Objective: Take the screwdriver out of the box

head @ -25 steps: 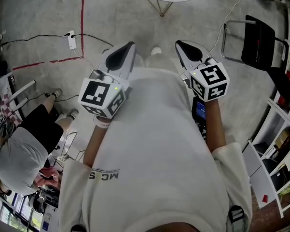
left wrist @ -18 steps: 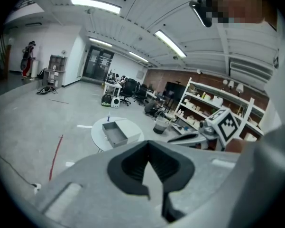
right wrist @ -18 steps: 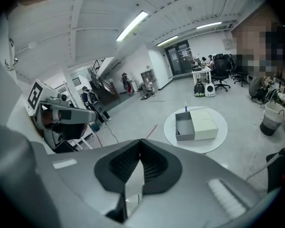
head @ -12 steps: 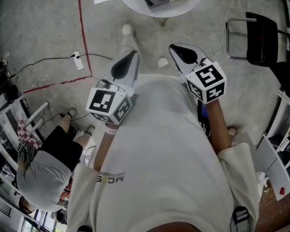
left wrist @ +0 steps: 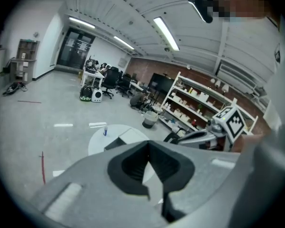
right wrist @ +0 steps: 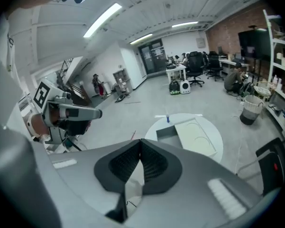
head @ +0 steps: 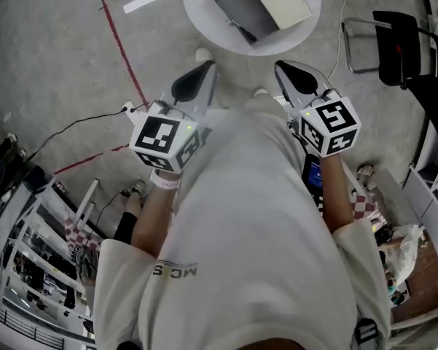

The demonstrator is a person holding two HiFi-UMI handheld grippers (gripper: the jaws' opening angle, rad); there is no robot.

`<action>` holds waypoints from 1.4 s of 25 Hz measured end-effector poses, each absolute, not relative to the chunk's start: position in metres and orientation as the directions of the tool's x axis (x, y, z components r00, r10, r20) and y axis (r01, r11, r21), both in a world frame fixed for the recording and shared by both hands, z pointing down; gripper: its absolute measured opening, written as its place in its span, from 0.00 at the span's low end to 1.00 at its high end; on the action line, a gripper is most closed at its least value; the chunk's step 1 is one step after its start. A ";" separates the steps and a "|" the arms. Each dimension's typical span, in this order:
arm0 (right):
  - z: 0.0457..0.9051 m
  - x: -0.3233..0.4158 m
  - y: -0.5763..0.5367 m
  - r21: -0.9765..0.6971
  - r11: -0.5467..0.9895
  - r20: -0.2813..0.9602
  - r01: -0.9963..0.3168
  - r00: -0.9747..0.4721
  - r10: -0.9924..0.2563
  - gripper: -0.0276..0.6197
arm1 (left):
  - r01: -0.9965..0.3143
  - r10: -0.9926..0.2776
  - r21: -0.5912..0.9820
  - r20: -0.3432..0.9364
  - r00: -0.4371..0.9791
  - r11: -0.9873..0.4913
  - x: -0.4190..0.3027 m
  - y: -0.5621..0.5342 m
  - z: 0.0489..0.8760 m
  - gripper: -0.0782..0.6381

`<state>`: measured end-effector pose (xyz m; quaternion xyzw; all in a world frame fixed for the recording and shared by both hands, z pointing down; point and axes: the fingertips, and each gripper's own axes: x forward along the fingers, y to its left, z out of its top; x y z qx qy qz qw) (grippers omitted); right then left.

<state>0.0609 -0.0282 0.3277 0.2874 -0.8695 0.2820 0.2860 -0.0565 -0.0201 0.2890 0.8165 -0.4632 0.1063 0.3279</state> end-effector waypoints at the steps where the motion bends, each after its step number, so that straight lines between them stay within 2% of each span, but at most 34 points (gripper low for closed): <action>1: 0.329 0.053 -0.038 -0.323 0.651 0.666 -0.687 -0.654 -0.358 0.05 | -0.817 -0.669 0.434 0.481 0.567 -0.379 -0.067 -0.031 0.294 0.11; 7: 0.340 0.022 -0.075 -0.296 0.580 0.710 -0.759 -0.581 -0.398 0.05 | -0.756 -0.567 0.435 0.500 0.655 -0.489 -0.099 -0.085 0.323 0.11; 14: 0.367 0.032 -0.114 -0.327 0.489 0.707 -0.809 -0.553 -0.442 0.05 | -0.666 -0.421 0.388 0.548 0.723 -0.638 -0.070 -0.123 0.343 0.11; 21: 0.413 0.047 -0.121 -0.274 0.482 0.748 -0.832 -0.500 -0.437 0.05 | -0.549 -0.264 0.357 0.601 0.754 -0.756 -0.044 -0.135 0.375 0.11; 29: 0.475 0.045 -0.138 -0.288 0.546 0.787 -0.787 -0.519 -0.333 0.07 | -0.521 -0.180 0.426 0.621 0.763 -0.740 -0.021 -0.117 0.431 0.11; 35: 0.533 0.031 -0.151 -0.275 0.626 0.834 -0.730 -0.505 -0.223 0.09 | -0.613 -0.232 0.497 0.629 0.742 -0.614 -0.023 -0.130 0.485 0.11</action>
